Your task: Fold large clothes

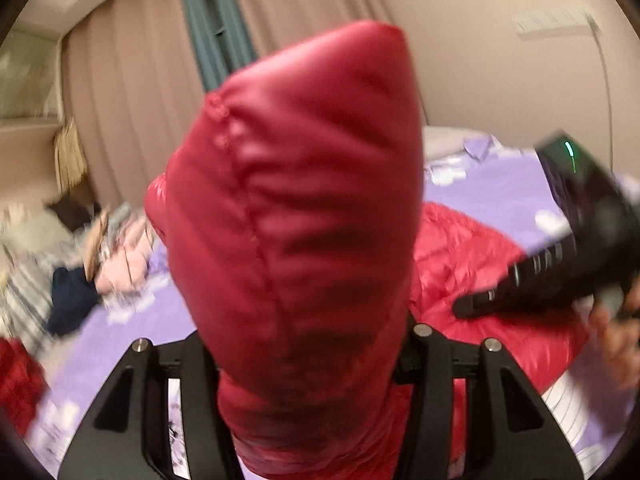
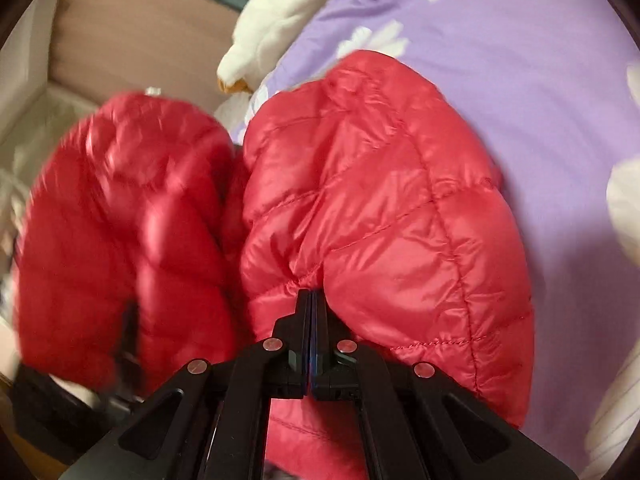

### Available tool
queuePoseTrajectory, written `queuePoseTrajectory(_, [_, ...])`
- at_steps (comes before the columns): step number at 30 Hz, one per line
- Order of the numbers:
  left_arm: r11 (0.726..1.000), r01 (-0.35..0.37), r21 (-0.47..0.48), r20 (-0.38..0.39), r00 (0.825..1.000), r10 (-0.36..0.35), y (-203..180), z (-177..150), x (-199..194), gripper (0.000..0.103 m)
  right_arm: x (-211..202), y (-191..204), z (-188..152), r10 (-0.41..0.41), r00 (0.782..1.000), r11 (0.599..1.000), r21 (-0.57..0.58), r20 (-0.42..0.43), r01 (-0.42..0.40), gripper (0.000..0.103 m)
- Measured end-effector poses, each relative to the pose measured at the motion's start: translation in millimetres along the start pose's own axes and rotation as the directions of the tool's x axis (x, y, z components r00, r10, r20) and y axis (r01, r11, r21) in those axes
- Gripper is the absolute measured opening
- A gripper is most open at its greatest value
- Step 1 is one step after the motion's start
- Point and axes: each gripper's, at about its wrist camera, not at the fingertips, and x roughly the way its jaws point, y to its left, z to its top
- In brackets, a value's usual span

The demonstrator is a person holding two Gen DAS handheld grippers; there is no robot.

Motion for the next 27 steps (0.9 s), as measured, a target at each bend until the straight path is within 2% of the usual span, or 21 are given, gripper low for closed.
queuePoseTrajectory(3, [0.997,0.068,0.036,0.015,0.998,-0.068,-14,7,-4,0.054,1,-7,5,0.021,0.999,1.0,0.007,-0.03,-0.021,0.0])
queuePoseTrajectory(5, [0.989,0.1,0.107,0.017,0.995,-0.103,-27,12,-3,0.061,-2,-6,9,0.022,0.999,1.0,0.008,-0.043,-0.022,0.0])
queuePoseTrajectory(8, [0.973,0.041,0.226,0.024,0.999,-0.047,-46,8,0,0.066,-15,0,14,0.022,0.999,1.0,-0.012,-0.035,-0.022,0.0])
queuePoseTrajectory(10, [0.971,0.039,0.234,0.022,0.999,-0.046,-47,6,1,0.068,-33,-3,19,0.003,1.0,1.0,-0.021,0.014,-0.003,0.0])
queuePoseTrajectory(11, [0.973,0.05,0.227,0.02,0.998,-0.056,-46,7,0,0.068,-40,-5,21,0.0,0.999,1.0,-0.014,0.033,0.0,0.006])
queuePoseTrajectory(12, [0.975,0.07,0.212,0.018,0.997,-0.075,-40,9,-1,0.068,-49,-7,24,0.005,0.998,1.0,0.004,0.062,-0.005,0.018])
queuePoseTrajectory(13, [0.978,0.109,0.179,0.016,0.993,-0.113,-35,14,-2,0.068,-57,-7,27,0.032,0.995,0.999,0.024,0.093,-0.034,0.056])
queuePoseTrajectory(14, [0.979,0.138,0.15,0.015,0.99,-0.141,-26,15,-1,0.068,-63,-7,28,0.069,0.991,0.997,0.037,0.114,-0.074,0.089])
queuePoseTrajectory(15, [0.978,0.17,0.121,0.013,0.985,-0.172,-22,19,-1,0.068,-68,-5,28,0.119,0.984,0.991,0.047,0.132,-0.127,0.095])
queuePoseTrajectory(17, [0.97,0.232,0.069,0.007,0.972,-0.233,-16,26,2,0.068,-75,6,30,0.18,0.975,0.983,0.019,0.134,-0.184,0.097])
queuePoseTrajectory(20, [0.96,0.281,0.005,-0.016,0.96,-0.281,-11,33,11,0.068,-79,33,32,0.122,0.983,0.99,-0.093,0.135,-0.11,0.097])
queuePoseTrajectory(23, [0.941,0.335,-0.043,-0.039,0.941,-0.337,4,39,21,0.067,-83,50,32,0.201,0.976,0.969,-0.163,0.079,-0.186,0.097])
queuePoseTrajectory(24, [0.94,0.338,-0.041,-0.043,0.94,-0.34,3,40,21,0.066,-82,55,32,0.219,0.974,0.963,-0.172,0.06,-0.206,0.097])
queuePoseTrajectory(25, [0.941,0.336,-0.037,-0.046,0.94,-0.337,0,38,20,0.066,-77,60,34,0.214,0.976,0.961,-0.187,0.041,-0.203,0.098])
queuePoseTrajectory(27, [0.944,0.329,-0.026,-0.052,0.943,-0.33,-1,41,21,0.065,-63,64,36,0.117,0.993,0.971,-0.211,0.013,-0.112,0.099])
